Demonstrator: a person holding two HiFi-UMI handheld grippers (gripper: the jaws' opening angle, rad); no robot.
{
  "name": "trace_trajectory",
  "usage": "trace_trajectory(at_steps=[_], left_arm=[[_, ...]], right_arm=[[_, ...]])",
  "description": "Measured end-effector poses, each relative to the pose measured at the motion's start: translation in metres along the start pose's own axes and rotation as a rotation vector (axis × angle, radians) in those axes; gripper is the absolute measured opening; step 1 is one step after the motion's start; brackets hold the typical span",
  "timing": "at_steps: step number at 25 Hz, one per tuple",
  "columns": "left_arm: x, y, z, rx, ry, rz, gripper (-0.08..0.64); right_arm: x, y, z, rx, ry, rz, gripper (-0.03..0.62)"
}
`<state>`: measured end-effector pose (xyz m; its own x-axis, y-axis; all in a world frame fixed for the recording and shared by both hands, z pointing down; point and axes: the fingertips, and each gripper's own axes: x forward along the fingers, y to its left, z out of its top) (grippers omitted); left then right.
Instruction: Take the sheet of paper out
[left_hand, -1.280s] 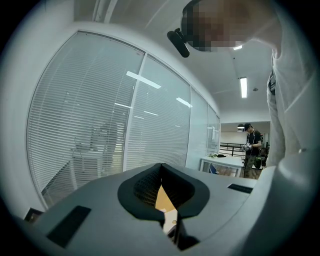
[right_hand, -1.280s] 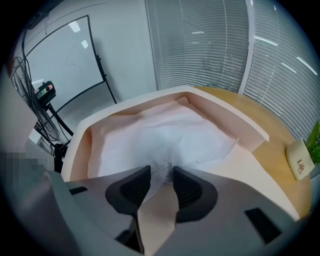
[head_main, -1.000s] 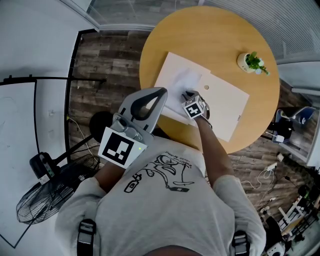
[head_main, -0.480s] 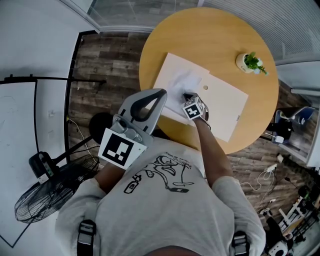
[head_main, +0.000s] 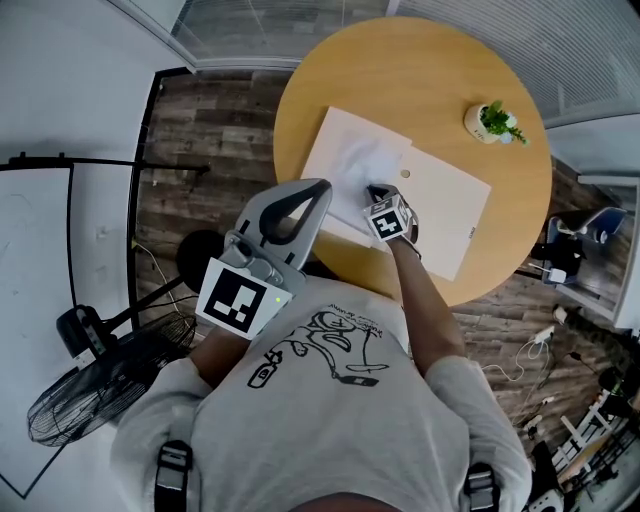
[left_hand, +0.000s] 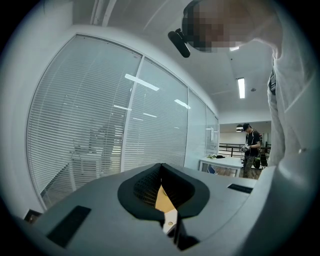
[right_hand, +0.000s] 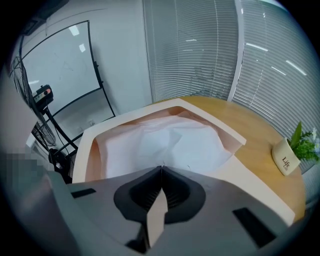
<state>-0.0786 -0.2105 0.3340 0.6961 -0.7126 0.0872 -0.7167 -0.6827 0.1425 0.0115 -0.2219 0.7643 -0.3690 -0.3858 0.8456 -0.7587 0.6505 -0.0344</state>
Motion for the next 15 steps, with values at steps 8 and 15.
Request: trace_trajectory(at_steps=[8,15], left_arm=[[-0.006,-0.018,0.004,0.005,-0.010,-0.012,0.020],[-0.008,-0.030,0.006,0.016,-0.016,-0.018,0.020]], right_arm=[[-0.025,-0.002,-0.003,0.006,-0.032,-0.013,0.009],[-0.043,-0.009,-0.005,-0.002,-0.054,-0.037,0.008]])
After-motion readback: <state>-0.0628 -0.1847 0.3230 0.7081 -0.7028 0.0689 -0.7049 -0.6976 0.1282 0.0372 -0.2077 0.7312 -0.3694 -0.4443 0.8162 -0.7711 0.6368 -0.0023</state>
